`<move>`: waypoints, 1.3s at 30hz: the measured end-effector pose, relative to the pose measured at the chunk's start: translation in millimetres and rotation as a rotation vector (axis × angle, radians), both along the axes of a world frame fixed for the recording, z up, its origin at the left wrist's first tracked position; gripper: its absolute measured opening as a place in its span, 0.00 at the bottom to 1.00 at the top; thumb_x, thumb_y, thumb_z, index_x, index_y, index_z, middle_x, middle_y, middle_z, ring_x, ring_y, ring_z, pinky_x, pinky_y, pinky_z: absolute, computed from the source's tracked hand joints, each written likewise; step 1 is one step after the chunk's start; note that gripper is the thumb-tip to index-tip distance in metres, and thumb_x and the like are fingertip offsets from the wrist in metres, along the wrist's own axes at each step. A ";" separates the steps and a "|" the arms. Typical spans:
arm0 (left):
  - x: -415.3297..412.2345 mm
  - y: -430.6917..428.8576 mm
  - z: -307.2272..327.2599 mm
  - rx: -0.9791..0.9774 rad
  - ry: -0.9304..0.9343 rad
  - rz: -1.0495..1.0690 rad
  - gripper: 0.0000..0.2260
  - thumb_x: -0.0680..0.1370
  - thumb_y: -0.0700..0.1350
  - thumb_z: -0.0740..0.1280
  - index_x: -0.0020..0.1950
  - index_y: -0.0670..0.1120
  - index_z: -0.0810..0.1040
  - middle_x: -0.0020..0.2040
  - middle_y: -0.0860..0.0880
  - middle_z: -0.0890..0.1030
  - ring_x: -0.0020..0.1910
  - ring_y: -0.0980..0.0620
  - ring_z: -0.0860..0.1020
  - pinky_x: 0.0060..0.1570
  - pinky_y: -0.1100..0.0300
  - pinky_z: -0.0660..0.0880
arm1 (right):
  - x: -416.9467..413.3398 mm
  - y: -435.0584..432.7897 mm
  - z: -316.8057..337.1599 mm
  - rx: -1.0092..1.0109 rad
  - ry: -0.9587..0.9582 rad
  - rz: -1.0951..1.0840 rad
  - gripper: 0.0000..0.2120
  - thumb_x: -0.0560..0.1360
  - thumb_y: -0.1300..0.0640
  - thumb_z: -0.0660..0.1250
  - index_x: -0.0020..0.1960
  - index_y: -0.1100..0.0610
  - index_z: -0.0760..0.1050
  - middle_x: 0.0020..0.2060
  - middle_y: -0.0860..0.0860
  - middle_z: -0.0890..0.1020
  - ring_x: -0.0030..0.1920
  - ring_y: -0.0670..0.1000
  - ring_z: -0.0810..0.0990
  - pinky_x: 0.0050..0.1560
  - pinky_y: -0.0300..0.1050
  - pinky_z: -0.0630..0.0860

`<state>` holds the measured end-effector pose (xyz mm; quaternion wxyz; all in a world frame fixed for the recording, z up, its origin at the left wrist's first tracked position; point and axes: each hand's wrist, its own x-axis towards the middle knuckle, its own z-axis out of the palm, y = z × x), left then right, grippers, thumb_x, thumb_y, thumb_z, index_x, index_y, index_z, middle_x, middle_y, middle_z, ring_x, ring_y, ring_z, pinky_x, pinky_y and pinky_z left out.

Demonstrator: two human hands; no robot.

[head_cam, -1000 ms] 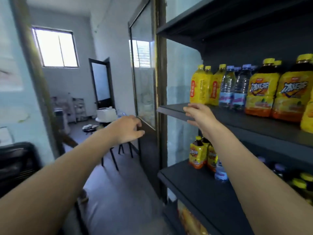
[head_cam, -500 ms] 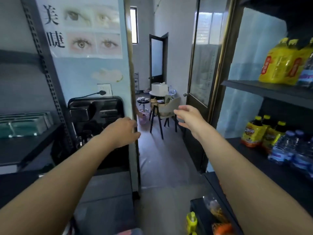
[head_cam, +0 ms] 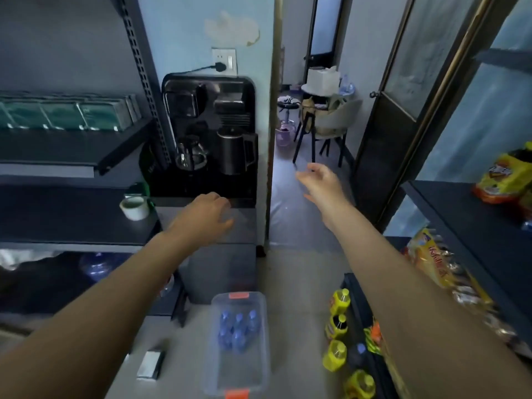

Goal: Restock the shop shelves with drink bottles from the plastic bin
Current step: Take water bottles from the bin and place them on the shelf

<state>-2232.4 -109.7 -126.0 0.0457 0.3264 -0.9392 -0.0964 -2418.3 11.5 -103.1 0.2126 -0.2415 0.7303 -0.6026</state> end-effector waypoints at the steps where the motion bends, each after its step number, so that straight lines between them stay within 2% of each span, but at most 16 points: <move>1: -2.0 2.8 -13.5 0.003 0.000 0.016 0.19 0.78 0.50 0.62 0.66 0.43 0.70 0.65 0.43 0.70 0.65 0.44 0.68 0.63 0.53 0.66 | -3.7 -1.5 -15.2 0.011 0.000 0.022 0.21 0.77 0.57 0.65 0.68 0.58 0.68 0.56 0.50 0.73 0.53 0.47 0.73 0.61 0.46 0.73; 3: -6.7 8.3 -42.6 0.009 -0.007 0.024 0.20 0.77 0.48 0.63 0.67 0.42 0.70 0.66 0.42 0.70 0.66 0.44 0.67 0.64 0.54 0.64 | -11.0 -2.0 -48.7 0.044 0.005 0.065 0.21 0.77 0.57 0.65 0.68 0.57 0.67 0.59 0.51 0.75 0.53 0.46 0.73 0.55 0.42 0.73; 6: -8.8 13.2 -86.6 0.057 -0.005 0.031 0.21 0.76 0.48 0.64 0.66 0.40 0.71 0.65 0.41 0.72 0.65 0.43 0.69 0.64 0.54 0.65 | -16.7 -3.4 -100.3 0.094 -0.023 0.087 0.20 0.76 0.59 0.66 0.68 0.59 0.68 0.62 0.53 0.75 0.54 0.45 0.73 0.52 0.34 0.70; 8: -7.8 15.3 -115.4 0.082 0.016 0.036 0.25 0.72 0.53 0.59 0.64 0.39 0.73 0.61 0.40 0.74 0.61 0.40 0.72 0.62 0.52 0.68 | -17.9 -6.3 -134.8 0.102 -0.064 0.090 0.20 0.76 0.62 0.66 0.67 0.61 0.69 0.62 0.55 0.76 0.53 0.44 0.73 0.42 0.26 0.70; 10: -5.4 15.4 -146.2 0.102 0.013 0.041 0.30 0.68 0.55 0.54 0.62 0.39 0.75 0.60 0.40 0.75 0.60 0.40 0.73 0.61 0.51 0.69 | -16.3 -7.0 -169.1 0.103 -0.108 0.109 0.20 0.76 0.63 0.66 0.67 0.61 0.69 0.60 0.54 0.76 0.53 0.45 0.73 0.39 0.23 0.68; 12: -2.7 13.5 -179.2 0.116 -0.002 0.054 0.27 0.69 0.53 0.56 0.62 0.39 0.75 0.61 0.41 0.75 0.61 0.40 0.72 0.62 0.52 0.68 | -12.3 -7.2 -204.0 0.116 -0.147 0.128 0.21 0.76 0.62 0.66 0.67 0.61 0.69 0.58 0.52 0.76 0.54 0.45 0.74 0.43 0.24 0.69; 16: -2.4 7.0 -248.5 0.133 0.010 0.064 0.20 0.74 0.48 0.61 0.62 0.39 0.74 0.62 0.41 0.75 0.62 0.41 0.71 0.61 0.52 0.68 | -9.6 -16.5 -277.2 0.108 -0.192 0.096 0.20 0.74 0.64 0.67 0.66 0.62 0.70 0.61 0.58 0.76 0.54 0.47 0.74 0.50 0.31 0.69; 19: -2.5 -1.7 -310.9 0.143 0.026 0.061 0.24 0.70 0.51 0.56 0.60 0.39 0.76 0.59 0.41 0.76 0.59 0.40 0.73 0.59 0.52 0.70 | -8.2 -25.0 -335.4 0.108 -0.188 0.084 0.21 0.74 0.65 0.67 0.66 0.63 0.69 0.56 0.56 0.76 0.53 0.46 0.74 0.49 0.30 0.70; 22: -1.7 -13.2 -391.4 0.138 0.048 0.038 0.27 0.69 0.55 0.52 0.55 0.39 0.78 0.54 0.41 0.78 0.54 0.39 0.75 0.54 0.49 0.74 | -7.8 -33.6 -408.5 0.092 -0.200 0.055 0.20 0.74 0.66 0.67 0.65 0.64 0.69 0.57 0.58 0.76 0.52 0.46 0.75 0.50 0.31 0.72; 26: 1.4 -19.7 -495.8 0.141 0.000 0.051 0.28 0.69 0.57 0.52 0.59 0.42 0.77 0.58 0.43 0.77 0.58 0.42 0.74 0.56 0.48 0.73 | -1.7 -43.2 -512.6 0.086 -0.218 0.055 0.21 0.73 0.65 0.68 0.66 0.63 0.69 0.61 0.60 0.76 0.52 0.46 0.75 0.57 0.38 0.69; 28: 0.3 -24.0 -547.9 0.162 0.004 0.024 0.30 0.68 0.58 0.50 0.57 0.41 0.78 0.58 0.43 0.78 0.57 0.41 0.75 0.55 0.48 0.73 | 2.5 -47.2 -562.0 0.086 -0.220 0.066 0.22 0.74 0.65 0.68 0.66 0.63 0.69 0.62 0.60 0.76 0.55 0.46 0.75 0.57 0.38 0.69; 32: -4.0 -31.0 -637.6 0.140 -0.044 0.030 0.16 0.72 0.47 0.59 0.54 0.42 0.79 0.55 0.44 0.78 0.55 0.41 0.76 0.50 0.55 0.70 | 7.3 -55.4 -648.6 0.082 -0.204 0.079 0.21 0.74 0.65 0.68 0.66 0.63 0.69 0.62 0.58 0.76 0.56 0.45 0.75 0.56 0.35 0.69; 35: -10.0 -37.1 -699.2 0.157 -0.002 0.035 0.11 0.72 0.44 0.62 0.47 0.39 0.79 0.49 0.41 0.79 0.49 0.39 0.76 0.43 0.54 0.69 | 5.8 -59.5 -703.7 0.072 -0.185 0.085 0.20 0.75 0.64 0.67 0.66 0.61 0.69 0.61 0.56 0.76 0.56 0.45 0.75 0.52 0.31 0.71; 37: -16.4 -43.5 -734.4 0.134 -0.012 0.020 0.06 0.72 0.43 0.61 0.38 0.42 0.74 0.39 0.43 0.75 0.43 0.39 0.76 0.37 0.56 0.65 | 3.1 -62.5 -735.4 0.061 -0.172 0.094 0.20 0.75 0.63 0.67 0.66 0.60 0.69 0.62 0.56 0.76 0.56 0.45 0.75 0.53 0.34 0.71; 39: -21.8 -50.2 -761.7 0.126 -0.006 0.018 0.06 0.72 0.42 0.60 0.35 0.44 0.67 0.36 0.46 0.72 0.41 0.39 0.76 0.36 0.56 0.65 | -0.4 -66.4 -762.9 0.046 -0.155 0.092 0.20 0.75 0.63 0.67 0.66 0.61 0.69 0.62 0.56 0.76 0.55 0.45 0.75 0.54 0.35 0.70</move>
